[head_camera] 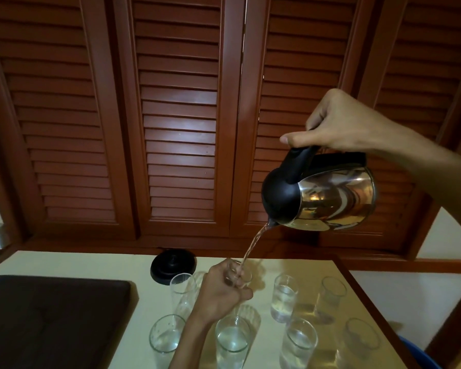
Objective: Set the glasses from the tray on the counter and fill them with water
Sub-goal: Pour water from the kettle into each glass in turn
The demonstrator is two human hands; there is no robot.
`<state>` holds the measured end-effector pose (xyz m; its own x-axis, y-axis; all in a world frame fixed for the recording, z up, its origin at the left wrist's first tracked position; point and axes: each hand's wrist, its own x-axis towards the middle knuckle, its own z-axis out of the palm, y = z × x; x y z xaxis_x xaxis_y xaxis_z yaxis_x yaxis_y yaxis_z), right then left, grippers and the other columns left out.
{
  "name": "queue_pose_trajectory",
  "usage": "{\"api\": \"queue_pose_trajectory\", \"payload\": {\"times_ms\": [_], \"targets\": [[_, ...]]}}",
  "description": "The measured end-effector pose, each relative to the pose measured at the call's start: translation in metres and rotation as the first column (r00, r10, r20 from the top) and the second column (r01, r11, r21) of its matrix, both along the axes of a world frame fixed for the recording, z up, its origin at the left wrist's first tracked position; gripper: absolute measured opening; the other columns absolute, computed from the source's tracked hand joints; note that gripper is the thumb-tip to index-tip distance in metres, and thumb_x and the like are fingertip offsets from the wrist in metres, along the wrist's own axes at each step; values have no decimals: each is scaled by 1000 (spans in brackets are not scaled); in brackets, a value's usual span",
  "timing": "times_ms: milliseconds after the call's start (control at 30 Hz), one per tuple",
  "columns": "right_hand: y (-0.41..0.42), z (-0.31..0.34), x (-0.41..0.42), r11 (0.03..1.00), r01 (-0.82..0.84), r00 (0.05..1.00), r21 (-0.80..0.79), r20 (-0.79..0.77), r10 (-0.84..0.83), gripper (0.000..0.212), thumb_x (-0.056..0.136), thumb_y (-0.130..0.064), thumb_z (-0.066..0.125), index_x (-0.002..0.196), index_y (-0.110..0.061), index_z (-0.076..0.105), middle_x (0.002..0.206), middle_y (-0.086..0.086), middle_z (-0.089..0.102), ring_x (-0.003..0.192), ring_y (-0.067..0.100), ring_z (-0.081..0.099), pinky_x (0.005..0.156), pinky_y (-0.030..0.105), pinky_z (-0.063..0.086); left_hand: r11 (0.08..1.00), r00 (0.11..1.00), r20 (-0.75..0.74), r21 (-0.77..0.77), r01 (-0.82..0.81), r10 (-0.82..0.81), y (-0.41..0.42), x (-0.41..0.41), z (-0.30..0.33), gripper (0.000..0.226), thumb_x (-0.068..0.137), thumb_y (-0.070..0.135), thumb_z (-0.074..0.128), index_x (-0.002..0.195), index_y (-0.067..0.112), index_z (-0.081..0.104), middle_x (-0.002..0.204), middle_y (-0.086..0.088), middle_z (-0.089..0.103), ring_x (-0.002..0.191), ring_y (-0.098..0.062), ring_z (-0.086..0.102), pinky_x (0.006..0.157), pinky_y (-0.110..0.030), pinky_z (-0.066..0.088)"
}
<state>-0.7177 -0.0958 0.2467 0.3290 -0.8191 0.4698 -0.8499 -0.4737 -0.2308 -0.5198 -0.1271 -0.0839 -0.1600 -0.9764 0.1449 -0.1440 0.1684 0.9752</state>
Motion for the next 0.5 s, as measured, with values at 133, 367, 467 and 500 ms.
{"api": "queue_pose_trajectory", "payload": {"times_ms": [133,367,467,500], "targets": [[1,0,0,1000,24,1000,6,5,-24,55,83,-46,77,66,6,72,48,9,42,36,7,38,40,8,32,999,999,-28,35,-14,15,1,-1,0,31,46,10,77,71,24,64,70,1,64,65,-17,57,69,-37,49],[1,2,-1,999,40,999,-6,1,-40,52,82,-50,76,63,-2,74,56,15,48,40,8,39,37,10,30,997,999,-42,79,16,-12,1,-3,-1,33,44,12,76,69,28,63,75,-1,62,67,-21,53,69,-38,45],[3,1,0,999,38,999,-3,3,-38,51,83,-48,76,67,1,75,53,14,48,36,8,40,37,11,32,997,1000,-24,76,9,-7,3,-3,0,32,44,10,76,68,28,63,72,2,63,66,-18,54,68,-37,46],[3,1,0,999,32,999,-1,6,-32,51,83,-47,76,68,2,75,51,13,47,35,8,39,37,11,32,998,1000,-10,67,-4,5,4,-3,1,32,46,9,76,69,27,64,69,5,64,64,-15,56,68,-34,48]]}}
